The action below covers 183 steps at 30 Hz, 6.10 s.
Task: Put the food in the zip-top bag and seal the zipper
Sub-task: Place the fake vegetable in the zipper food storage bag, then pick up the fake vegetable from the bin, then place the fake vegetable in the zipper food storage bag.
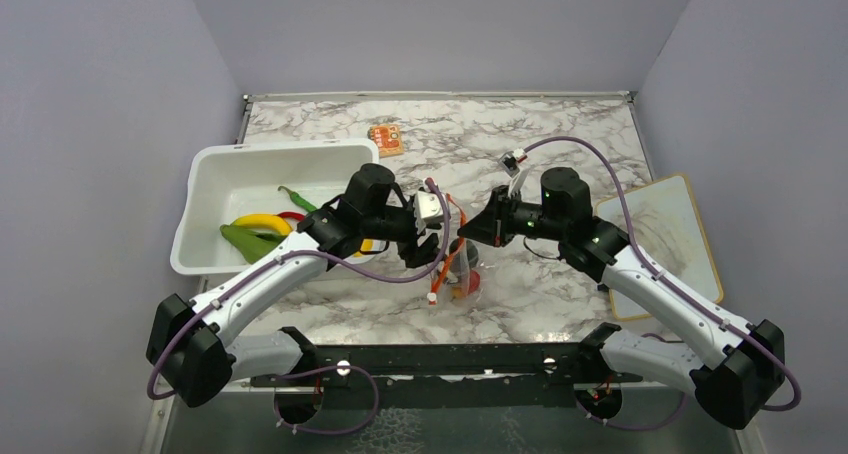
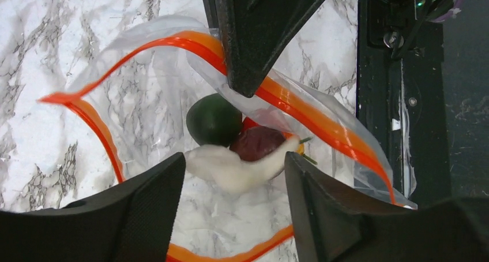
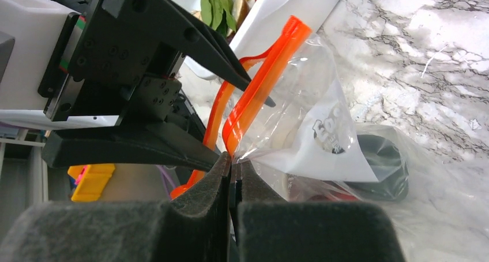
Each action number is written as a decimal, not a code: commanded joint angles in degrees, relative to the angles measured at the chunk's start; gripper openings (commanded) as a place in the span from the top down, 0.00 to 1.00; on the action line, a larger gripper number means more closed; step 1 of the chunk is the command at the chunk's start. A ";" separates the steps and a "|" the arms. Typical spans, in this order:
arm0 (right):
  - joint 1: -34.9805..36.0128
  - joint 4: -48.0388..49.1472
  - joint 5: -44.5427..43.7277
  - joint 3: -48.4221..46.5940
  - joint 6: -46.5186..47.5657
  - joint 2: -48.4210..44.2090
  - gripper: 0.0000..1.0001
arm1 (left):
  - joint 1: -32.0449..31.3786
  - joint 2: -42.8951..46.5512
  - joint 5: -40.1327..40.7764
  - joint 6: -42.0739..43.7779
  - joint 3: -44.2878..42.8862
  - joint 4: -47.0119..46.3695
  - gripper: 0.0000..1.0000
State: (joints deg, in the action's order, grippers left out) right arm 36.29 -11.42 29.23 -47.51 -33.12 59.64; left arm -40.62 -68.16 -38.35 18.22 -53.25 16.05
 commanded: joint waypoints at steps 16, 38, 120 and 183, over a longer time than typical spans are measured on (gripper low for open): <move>0.18 -2.34 -7.47 -0.13 0.77 -2.64 0.99 | -0.36 13.23 24.69 -17.63 -1.21 -3.18 0.26; 0.18 -8.93 -14.07 -4.48 2.38 -4.35 0.99 | 18.29 6.50 56.00 -29.64 -3.99 10.86 0.00; 0.18 -2.64 -19.31 3.72 -2.53 -3.84 0.99 | 30.78 1.55 27.92 -36.25 0.55 -1.48 0.65; 0.18 12.67 -14.85 13.36 -12.14 -9.60 0.99 | -1.13 -6.68 11.36 -45.89 -3.34 -0.89 0.53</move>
State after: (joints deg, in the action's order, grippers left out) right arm 36.29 -2.02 13.37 -35.22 -44.12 51.40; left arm -41.39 -74.37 -28.58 -29.34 -53.69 12.84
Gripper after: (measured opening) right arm 0.017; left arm 0.467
